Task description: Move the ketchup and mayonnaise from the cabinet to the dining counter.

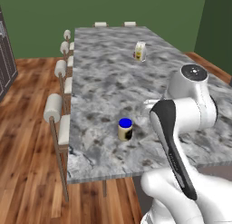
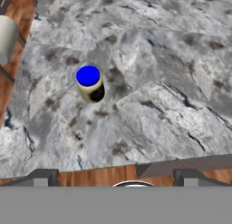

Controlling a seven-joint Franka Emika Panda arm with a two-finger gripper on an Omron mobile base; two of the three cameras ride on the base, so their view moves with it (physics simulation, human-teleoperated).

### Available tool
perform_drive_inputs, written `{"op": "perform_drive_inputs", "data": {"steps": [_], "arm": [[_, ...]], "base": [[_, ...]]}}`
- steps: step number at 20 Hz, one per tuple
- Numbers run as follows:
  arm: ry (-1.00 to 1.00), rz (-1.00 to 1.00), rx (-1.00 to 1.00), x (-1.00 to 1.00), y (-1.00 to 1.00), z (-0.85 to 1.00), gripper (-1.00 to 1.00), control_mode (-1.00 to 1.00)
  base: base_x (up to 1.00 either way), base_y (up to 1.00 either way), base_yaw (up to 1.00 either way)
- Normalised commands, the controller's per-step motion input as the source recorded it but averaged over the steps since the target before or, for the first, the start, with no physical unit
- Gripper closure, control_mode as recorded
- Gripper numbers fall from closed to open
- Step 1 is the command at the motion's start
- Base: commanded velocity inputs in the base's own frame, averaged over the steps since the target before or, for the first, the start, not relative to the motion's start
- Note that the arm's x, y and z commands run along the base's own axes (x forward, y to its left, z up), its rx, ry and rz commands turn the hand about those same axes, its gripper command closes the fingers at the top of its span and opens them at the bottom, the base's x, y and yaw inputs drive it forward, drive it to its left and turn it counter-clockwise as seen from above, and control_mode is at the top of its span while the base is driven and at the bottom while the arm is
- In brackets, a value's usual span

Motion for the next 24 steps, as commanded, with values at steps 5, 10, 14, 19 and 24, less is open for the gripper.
{"op": "perform_drive_inputs", "data": {"steps": [5, 10, 14, 19, 24], "arm": [[-0.16, 0.02, 0.0, -0.53, -0.01, 0.16, -1.0, -1.0], [-0.17, 0.09, -0.02, -0.34, -0.04, 0.2, -1.0, -1.0], [-0.12, 0.11, -0.01, -0.17, -0.05, 0.21, -1.0, -1.0], [-0.19, 0.08, -0.02, -0.19, -0.03, 0.2, -1.0, -1.0], [-0.22, 0.02, -0.01, -0.02, -0.01, 0.11, -1.0, -1.0]], "base": [[0.0, 0.0, 0.0], [0.0, 0.0, 0.0], [0.0, 0.0, 0.0], [0.0, 0.0, 0.0], [0.0, 0.0, 0.0]]}}
